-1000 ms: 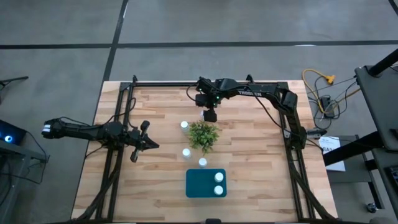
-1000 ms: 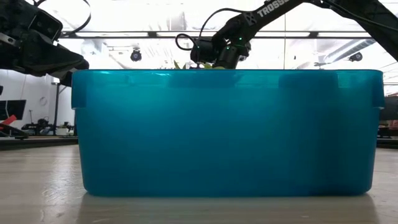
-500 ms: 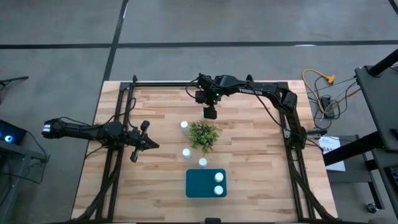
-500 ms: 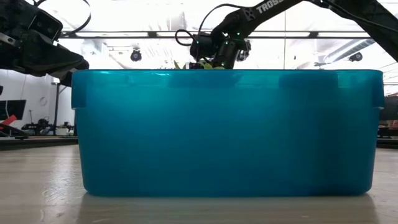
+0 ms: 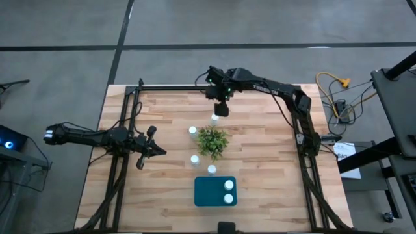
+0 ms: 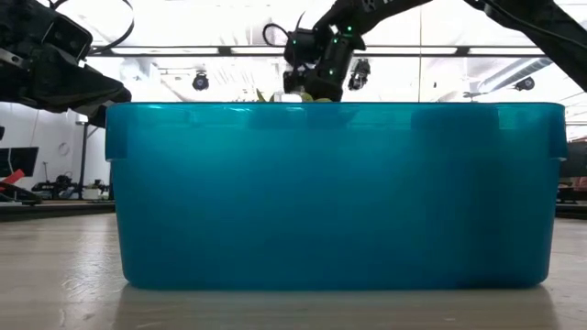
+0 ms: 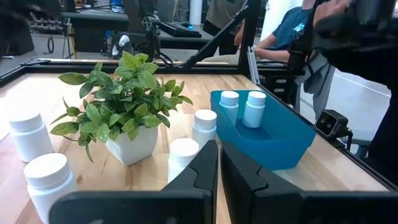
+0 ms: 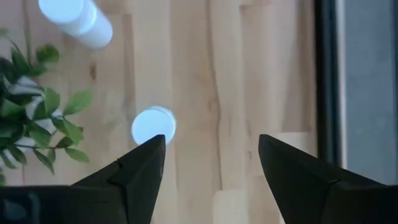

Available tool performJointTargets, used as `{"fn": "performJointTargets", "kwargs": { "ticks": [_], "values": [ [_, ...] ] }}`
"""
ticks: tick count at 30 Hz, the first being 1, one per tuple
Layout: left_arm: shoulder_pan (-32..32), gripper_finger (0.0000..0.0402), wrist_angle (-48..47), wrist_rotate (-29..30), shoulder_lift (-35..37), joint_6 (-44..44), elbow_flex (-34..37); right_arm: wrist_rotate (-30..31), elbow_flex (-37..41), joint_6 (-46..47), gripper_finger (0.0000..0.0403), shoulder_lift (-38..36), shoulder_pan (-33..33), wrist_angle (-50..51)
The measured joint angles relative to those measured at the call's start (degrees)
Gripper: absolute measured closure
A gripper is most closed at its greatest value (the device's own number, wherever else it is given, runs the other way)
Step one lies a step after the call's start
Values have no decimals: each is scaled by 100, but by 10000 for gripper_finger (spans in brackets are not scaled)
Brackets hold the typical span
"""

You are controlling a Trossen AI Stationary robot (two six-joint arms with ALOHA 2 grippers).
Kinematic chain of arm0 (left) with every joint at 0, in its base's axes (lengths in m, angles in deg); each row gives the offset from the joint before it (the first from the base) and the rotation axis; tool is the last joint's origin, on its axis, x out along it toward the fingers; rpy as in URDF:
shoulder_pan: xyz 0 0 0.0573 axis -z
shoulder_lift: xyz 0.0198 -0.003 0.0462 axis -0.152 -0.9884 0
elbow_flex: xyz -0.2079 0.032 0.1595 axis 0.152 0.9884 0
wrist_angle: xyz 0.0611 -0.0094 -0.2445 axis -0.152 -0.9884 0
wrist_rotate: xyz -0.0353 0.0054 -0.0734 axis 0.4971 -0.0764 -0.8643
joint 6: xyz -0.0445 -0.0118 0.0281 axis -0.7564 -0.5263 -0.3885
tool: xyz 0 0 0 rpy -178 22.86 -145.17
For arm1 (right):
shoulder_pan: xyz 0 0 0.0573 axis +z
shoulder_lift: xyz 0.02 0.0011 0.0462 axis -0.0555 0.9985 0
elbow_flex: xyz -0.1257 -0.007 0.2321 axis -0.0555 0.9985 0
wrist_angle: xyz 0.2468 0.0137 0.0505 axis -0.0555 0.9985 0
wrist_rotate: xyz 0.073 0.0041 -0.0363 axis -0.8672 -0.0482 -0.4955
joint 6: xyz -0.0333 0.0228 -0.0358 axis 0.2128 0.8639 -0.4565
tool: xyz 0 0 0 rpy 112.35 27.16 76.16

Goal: Pick and place pill bottles into a basket
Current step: Put the white medicine bottle into the blue bin

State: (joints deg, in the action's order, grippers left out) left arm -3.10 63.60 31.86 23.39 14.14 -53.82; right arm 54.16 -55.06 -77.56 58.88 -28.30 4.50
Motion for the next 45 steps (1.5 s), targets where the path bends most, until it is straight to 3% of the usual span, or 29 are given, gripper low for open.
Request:
{"fn": "performJointTargets", "kwargs": {
  "ticks": [5, 11, 16, 23, 31, 39, 45],
  "values": [
    [-1, 401, 3, 0, 44, -4, 1, -376, -338, 156, 154, -104, -206, 331],
    [-2, 401, 14, 5, 122, 49, 1, -705, -78, 54, 154, -528, -275, 337],
    [-2, 401, 25, 141, 208, 76, -1, -716, 362, -105, 154, -982, -446, 226],
    [-2, 401, 54, 886, 333, 356, -1, -1312, 1626, -118, 160, -1912, -793, -666],
    [-2, 401, 100, 867, 503, 352, -1, -1804, 3115, 61, 167, -3063, -845, -2075],
    [-2, 401, 69, 866, 519, 459, 0, -1841, 3529, 251, 166, -3623, -842, -2337],
    [-2, 401, 67, 867, 497, 457, -1, -1833, 3520, 208, 137, -3701, -844, -2515]
  ]
}}
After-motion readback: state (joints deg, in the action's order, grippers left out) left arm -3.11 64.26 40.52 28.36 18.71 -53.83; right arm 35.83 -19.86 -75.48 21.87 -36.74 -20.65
